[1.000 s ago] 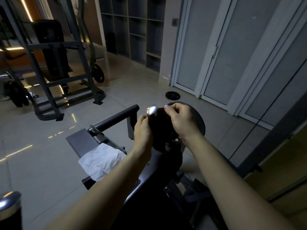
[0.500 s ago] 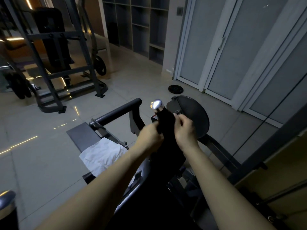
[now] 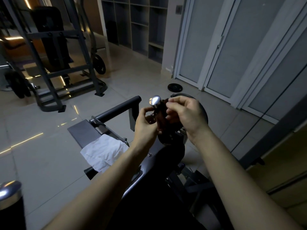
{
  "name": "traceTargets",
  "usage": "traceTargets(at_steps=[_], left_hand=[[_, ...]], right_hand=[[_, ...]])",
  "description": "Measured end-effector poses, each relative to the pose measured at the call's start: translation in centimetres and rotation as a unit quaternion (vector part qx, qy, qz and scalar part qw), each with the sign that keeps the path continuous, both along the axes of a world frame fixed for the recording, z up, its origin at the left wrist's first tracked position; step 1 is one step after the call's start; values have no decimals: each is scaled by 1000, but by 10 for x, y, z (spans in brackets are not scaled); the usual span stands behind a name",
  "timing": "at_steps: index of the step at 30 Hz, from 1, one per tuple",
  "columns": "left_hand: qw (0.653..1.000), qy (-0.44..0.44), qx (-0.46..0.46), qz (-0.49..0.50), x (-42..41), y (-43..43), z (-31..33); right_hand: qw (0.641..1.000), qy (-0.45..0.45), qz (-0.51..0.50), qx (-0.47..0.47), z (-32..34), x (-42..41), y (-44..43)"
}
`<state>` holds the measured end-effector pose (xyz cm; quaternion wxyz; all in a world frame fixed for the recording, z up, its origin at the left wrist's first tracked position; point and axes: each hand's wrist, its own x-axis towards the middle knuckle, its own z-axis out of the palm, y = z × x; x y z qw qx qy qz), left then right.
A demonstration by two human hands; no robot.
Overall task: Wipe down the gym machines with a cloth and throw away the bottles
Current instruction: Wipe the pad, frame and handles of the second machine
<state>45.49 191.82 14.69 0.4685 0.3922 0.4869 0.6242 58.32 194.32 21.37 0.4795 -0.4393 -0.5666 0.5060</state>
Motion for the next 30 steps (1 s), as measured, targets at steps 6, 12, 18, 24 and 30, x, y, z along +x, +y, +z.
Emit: traceTargets(at_steps=[6,12,18,24,30], left_hand=[[998,-63,-16,10,6,7,-11],[999,41,-8,-29,-9,12,-23],[940,341,-17,2,-7,23,-37],[876,478,-58,17,8,18,-38],[965,235,-117,-10,-2,8,-15]], right_hand=[[985,-129,41,109,-43,11,5],[905,-292,4,309,-65,10,18],[891,-375,-10,255,-99,20,23],[851,-461,-33,249,-106,27,26],[849,-457,-47,261,-86,32,18]])
